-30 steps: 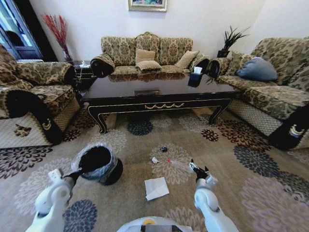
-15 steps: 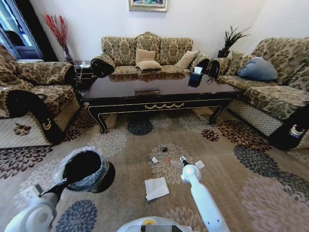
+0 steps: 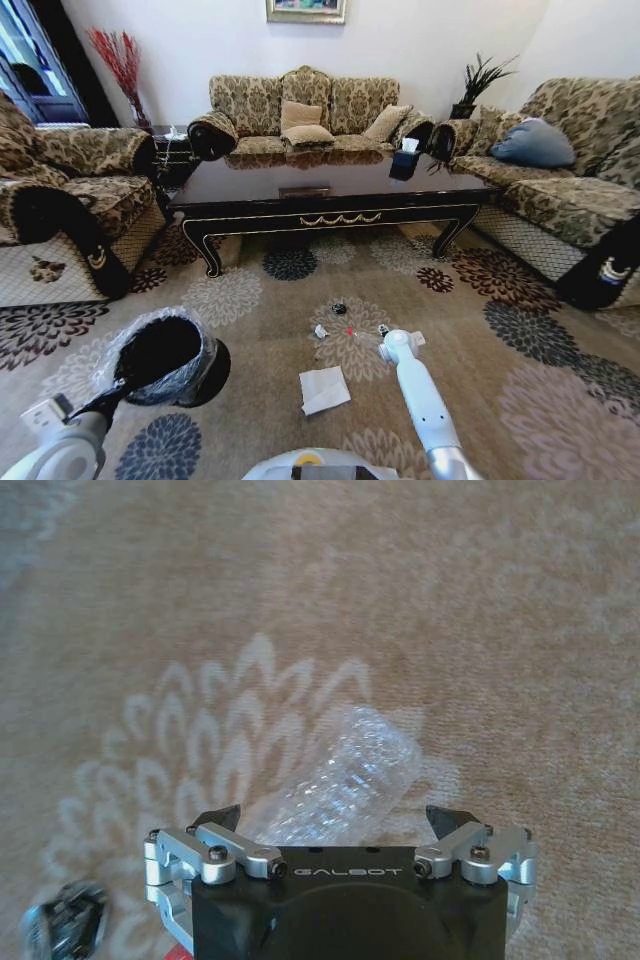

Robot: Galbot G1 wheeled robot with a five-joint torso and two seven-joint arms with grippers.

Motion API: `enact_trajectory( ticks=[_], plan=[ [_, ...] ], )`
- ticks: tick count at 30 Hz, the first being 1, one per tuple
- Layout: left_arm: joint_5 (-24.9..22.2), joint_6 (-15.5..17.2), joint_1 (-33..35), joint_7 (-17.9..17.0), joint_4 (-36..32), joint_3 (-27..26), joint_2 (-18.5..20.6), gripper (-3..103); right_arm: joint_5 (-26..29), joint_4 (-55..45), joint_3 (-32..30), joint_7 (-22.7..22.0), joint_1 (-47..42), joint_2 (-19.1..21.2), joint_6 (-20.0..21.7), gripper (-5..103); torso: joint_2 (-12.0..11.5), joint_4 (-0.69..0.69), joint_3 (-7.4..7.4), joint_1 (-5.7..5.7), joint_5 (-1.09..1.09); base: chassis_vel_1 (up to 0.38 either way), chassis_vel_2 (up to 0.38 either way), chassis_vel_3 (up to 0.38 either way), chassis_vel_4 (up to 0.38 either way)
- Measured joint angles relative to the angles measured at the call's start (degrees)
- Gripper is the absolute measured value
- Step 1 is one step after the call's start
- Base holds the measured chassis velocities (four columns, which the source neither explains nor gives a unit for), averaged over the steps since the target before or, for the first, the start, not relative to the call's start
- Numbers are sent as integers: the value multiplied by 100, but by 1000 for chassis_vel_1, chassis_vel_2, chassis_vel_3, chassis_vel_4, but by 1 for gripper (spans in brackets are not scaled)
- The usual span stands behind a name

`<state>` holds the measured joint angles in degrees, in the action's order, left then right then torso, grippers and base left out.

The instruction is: Move to the front of the table and pick up the trash from the floor, then place it into the trash bin.

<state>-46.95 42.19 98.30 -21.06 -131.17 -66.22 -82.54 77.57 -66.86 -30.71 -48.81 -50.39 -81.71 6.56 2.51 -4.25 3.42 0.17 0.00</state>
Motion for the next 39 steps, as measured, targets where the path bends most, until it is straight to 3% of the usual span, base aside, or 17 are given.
enact_trajectory(
  ticks=[8, 14, 18, 23, 24, 26, 31, 32, 35, 38, 39],
  plan=[
    [-7, -3, -1, -34, -27, -32, 25, 2, 9, 1018, -144, 284, 544, -26, -105, 100, 0, 1, 0, 0, 0, 0, 0, 0, 0],
    [-2, -4, -9, -40, 5, -32, 9, 2, -1, 1218, -147, 526, 673, -13, -155, 101, 0, 1, 0, 0, -1, 0, 0, 0, 0],
    [-2, -5, -67, -51, 48, -29, 24, 2, -141, 1312, -119, 506, 693, -63, -118, 81, 0, 1, 0, 0, -1, 0, 0, 0, 0],
    [-11, -8, -125, -64, 34, -4, 40, 2, -304, 1471, -86, 438, 727, -105, -79, 75, 0, 1, 0, 0, 0, 0, 0, 0, 0],
    [-12, -8, -137, -70, 34, 3, 43, 2, -331, 1471, -74, 446, 718, -105, -75, 65, 0, 1, 0, 0, -1, 0, 0, 0, 0],
    [-12, -8, -146, -72, 38, 10, 44, 2, -358, 1437, -58, 456, 685, -104, -75, 60, 0, 1, -1, 0, -2, 0, 0, 0, 0],
    [2, -8, -200, -93, 92, 147, 33, 2, -875, 323, 347, 459, 25, -100, -188, 39, -1, -1, 0, 0, 2, 0, 0, 0, 0],
    [2, -8, -200, -93, 92, 147, 33, 2, -875, 323, 347, 459, 25, -100, -188, 39, -1, -1, 0, 0, 2, 0, 0, 0, 0],
    [79, -8, -282, -117, 104, 425, 7, 2, -1269, -914, 731, 531, -379, -85, -410, 30, 0, 1, -1, -1, -1, 0, 0, 0, 0],
    [206, -9, -349, -121, 172, 654, -50, 2, -1268, -1661, 1015, 536, -586, -10, -487, 30, 0, 0, -1, -1, 0, 0, 0, 0, 0],
    [238, -10, -380, -122, 204, 755, -88, 2, -1241, -1934, 1116, 541, -643, 29, -526, 24, 0, 2, 0, -1, 0, 0, 0, 0, 0]
  ],
)
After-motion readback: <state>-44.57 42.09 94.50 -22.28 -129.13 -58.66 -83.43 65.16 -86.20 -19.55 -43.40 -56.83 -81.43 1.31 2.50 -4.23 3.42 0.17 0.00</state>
